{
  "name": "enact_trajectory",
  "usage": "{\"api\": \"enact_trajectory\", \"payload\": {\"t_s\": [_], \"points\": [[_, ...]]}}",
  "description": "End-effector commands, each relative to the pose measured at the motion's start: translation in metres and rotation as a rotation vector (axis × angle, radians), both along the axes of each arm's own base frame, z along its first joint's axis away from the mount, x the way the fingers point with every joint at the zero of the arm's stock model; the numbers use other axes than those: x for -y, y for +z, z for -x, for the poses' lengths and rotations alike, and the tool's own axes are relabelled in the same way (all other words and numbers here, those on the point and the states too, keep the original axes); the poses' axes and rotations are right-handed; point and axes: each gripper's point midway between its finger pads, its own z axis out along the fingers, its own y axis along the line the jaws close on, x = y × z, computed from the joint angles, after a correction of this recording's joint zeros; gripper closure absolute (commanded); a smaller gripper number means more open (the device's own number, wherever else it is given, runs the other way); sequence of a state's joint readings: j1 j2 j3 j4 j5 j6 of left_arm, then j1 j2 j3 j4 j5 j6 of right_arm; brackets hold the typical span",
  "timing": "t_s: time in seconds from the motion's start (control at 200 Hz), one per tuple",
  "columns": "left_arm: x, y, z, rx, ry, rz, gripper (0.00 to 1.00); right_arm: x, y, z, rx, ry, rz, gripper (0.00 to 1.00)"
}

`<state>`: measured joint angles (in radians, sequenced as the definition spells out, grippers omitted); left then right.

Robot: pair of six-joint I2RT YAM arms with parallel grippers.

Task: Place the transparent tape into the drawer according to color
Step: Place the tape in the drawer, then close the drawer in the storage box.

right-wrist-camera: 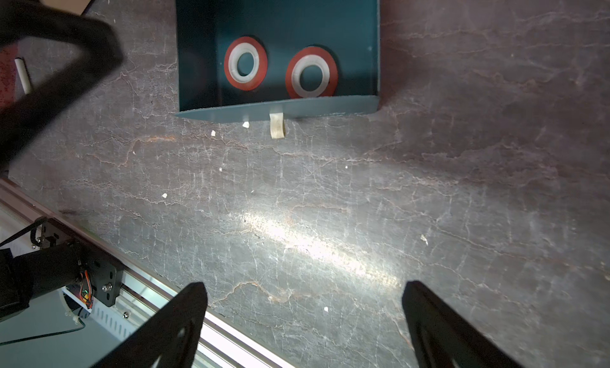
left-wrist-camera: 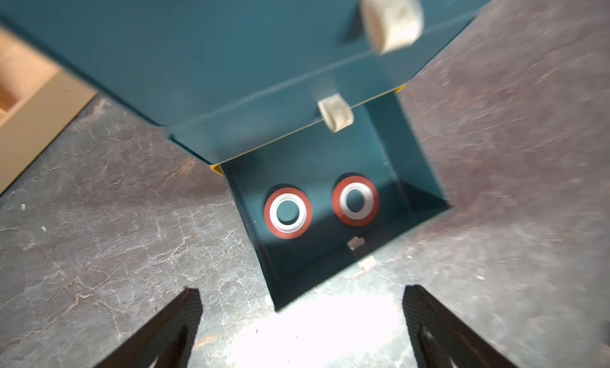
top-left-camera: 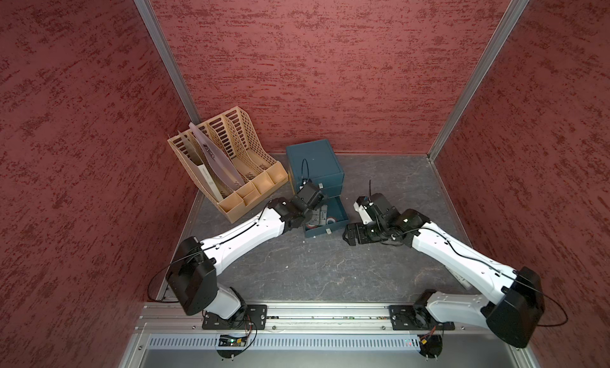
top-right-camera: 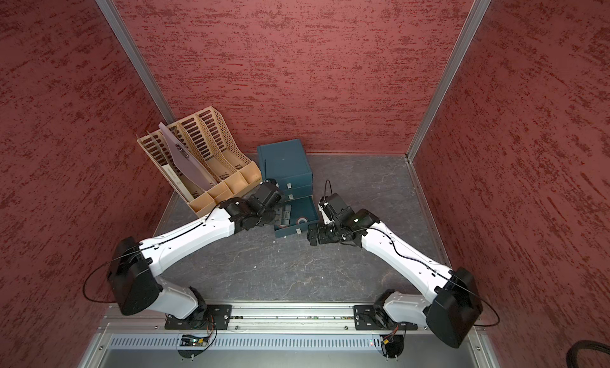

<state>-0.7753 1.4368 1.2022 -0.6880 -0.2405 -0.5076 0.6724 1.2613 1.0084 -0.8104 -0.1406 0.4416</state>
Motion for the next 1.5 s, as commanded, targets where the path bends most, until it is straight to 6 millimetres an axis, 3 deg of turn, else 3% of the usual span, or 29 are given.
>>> {"api": "enact_trajectory", "payload": {"t_s": [0.0, 0.18, 0.451, 0.726, 0.892, 0.957, 1.177, 1.493], "points": [[-0.006, 0.027, 0.011, 0.043, -0.022, 0.056, 0.0, -0.01, -0.003, -0.005, 0.014, 0.0, -0.05, 0.01], [-0.024, 0.062, 0.0, 0.068, -0.012, 0.129, 0.0, -0.022, -0.008, -0.01, 0.055, -0.013, -0.097, 0.02], [-0.048, 0.094, -0.055, 0.106, 0.059, 0.28, 0.0, -0.039, -0.008, -0.016, 0.122, 0.01, -0.078, 0.01], [-0.051, 0.079, -0.102, 0.086, 0.1, 0.342, 0.0, -0.047, -0.016, -0.017, 0.158, 0.019, -0.045, 0.02], [-0.051, 0.069, -0.119, 0.067, 0.119, 0.363, 0.17, -0.048, -0.017, -0.016, 0.159, 0.016, -0.042, 0.02], [-0.051, 0.066, -0.122, 0.065, 0.122, 0.361, 0.31, -0.048, -0.018, -0.015, 0.158, 0.016, -0.039, 0.02], [-0.049, 0.053, -0.123, 0.038, 0.126, 0.355, 0.47, -0.052, -0.026, -0.014, 0.164, 0.037, -0.025, 0.04], [-0.048, 0.044, -0.118, 0.012, 0.112, 0.347, 0.53, -0.061, -0.049, -0.035, 0.283, 0.039, 0.049, 0.23]]}}
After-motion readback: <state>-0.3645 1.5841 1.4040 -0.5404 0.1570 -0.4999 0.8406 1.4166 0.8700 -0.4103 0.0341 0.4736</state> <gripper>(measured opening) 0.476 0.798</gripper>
